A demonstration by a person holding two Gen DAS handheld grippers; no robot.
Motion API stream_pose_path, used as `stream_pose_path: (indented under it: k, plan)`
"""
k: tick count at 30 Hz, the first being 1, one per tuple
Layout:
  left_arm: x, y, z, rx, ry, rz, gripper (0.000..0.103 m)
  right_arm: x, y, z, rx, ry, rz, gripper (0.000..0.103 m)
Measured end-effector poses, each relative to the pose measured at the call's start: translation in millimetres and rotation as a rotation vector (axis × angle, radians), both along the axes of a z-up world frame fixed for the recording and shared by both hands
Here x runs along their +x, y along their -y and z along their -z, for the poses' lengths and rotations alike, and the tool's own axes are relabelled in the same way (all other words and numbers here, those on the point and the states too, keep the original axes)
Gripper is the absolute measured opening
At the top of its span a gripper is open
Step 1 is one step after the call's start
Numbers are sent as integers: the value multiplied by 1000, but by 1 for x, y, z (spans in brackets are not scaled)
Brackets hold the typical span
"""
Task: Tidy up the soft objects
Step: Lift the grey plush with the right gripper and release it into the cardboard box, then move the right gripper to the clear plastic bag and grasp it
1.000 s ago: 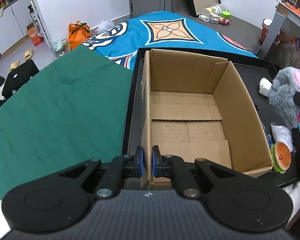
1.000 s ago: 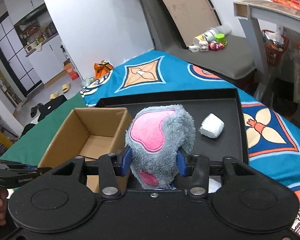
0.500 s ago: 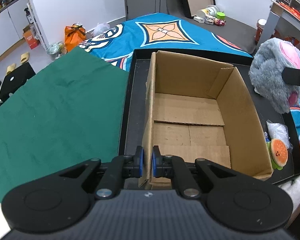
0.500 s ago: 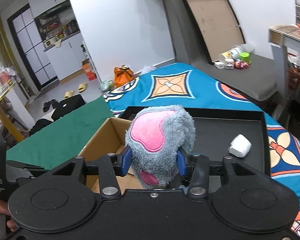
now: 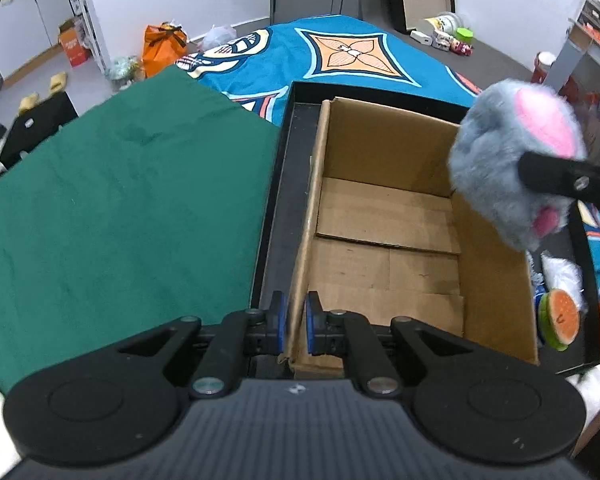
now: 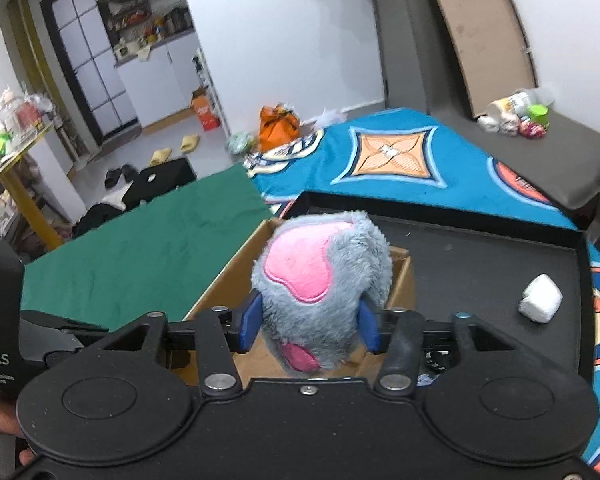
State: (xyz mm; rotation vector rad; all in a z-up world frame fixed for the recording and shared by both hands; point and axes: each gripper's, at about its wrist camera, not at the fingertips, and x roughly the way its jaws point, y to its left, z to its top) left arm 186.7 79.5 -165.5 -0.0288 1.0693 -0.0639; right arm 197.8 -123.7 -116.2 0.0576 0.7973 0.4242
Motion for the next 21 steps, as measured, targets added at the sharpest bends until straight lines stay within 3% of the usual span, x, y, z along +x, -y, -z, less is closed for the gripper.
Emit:
stream_pose_path:
  k: [4, 11, 14, 16, 18, 21]
  plan:
    - [1, -5, 1, -23, -4, -16, 11, -3, -3, 0, -9, 4, 2, 68]
    - [0, -1, 0, 16, -2, -9, 13, -12, 15, 3, -9, -19, 48, 72]
    - [0, 0, -1, 23, 2, -9, 23, -18, 25, 6, -9, -26, 71, 72]
    - [-2, 1, -2, 32, 9, -13, 39, -22, 32, 8, -9, -34, 85, 72]
    - [-4, 2, -5, 47, 25, -18, 49, -25, 38, 11, -8, -41, 99, 72]
    - [-7, 5, -8, 62, 50, -9, 58, -28, 48, 15, -3, -54, 120, 72]
